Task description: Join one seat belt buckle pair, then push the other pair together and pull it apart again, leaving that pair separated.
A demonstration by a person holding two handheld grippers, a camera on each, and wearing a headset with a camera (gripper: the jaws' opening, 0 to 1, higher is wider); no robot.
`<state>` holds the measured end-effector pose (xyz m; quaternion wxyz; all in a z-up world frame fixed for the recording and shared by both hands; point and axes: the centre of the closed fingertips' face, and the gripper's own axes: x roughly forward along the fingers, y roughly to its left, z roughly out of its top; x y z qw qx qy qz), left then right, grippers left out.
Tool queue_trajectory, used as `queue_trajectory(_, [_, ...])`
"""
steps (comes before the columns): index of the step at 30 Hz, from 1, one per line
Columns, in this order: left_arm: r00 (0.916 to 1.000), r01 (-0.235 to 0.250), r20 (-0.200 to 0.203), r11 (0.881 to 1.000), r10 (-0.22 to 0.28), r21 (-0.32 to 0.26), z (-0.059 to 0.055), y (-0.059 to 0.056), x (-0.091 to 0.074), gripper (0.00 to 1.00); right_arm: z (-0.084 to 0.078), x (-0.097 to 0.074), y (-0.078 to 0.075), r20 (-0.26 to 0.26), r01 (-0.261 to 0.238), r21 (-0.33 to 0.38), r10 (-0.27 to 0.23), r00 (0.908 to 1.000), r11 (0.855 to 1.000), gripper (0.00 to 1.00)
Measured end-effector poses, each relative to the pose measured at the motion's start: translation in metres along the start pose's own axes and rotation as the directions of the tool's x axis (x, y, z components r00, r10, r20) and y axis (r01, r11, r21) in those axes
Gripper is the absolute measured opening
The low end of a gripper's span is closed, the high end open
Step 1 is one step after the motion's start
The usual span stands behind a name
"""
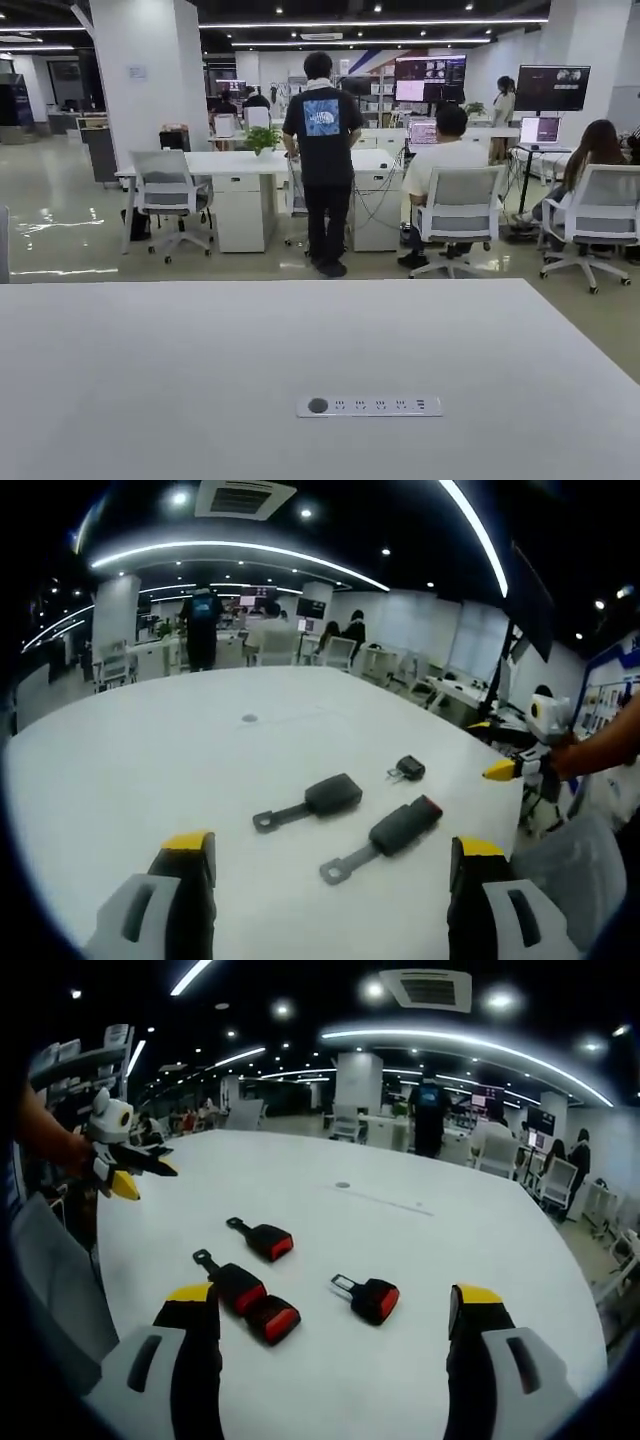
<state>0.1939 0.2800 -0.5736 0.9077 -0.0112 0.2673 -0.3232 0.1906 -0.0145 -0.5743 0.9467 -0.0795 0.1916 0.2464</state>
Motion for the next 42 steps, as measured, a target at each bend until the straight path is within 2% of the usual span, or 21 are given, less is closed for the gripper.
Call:
queue_trajectory(7, [0.9998,-0.012,0.015,1.0,0.012,0.007,-0.004,-0.009,-0.013,1.0,-0.006,-0.013,0.002,0.007,0.013,0.01,-0.013,0.9999,1.0,0.96])
queue_trajectory(11, [0.9994,-0.019,0.03,1.0,0.019,-0.01,-0.007,-0.007,-0.018,1.0,-0.007,-0.019,0.004,0.009,0.022,0.02,-0.022,0.9997,1.0,0.96])
queue_trajectory(17, [0.9992,-0.027,0.03,1.0,0.028,-0.015,-0.011,-0.011,-0.025,1.0,-0.01,-0.027,0.003,0.016,0.027,0.027,-0.028,0.9995,0.999,0.96])
queue_trajectory(26, [0.9987,-0.032,0.04,0.999,0.032,-0.011,-0.009,-0.015,-0.031,1.0,-0.016,-0.034,0.005,0.014,0.029,0.037,-0.029,0.9995,0.999,0.96])
queue_trajectory(31, [0.9982,-0.045,0.039,0.999,0.046,-0.015,-0.013,-0.009,-0.033,1.0,-0.022,-0.036,0.006,0.003,0.028,0.033,-0.028,0.9996,0.999,0.96])
queue_trajectory(42, [0.9983,-0.047,0.036,0.999,0.047,0.0,-0.016,-0.01,-0.038,1.0,-0.029,-0.043,0.006,0.004,0.041,0.066,-0.042,0.9991,0.997,0.96])
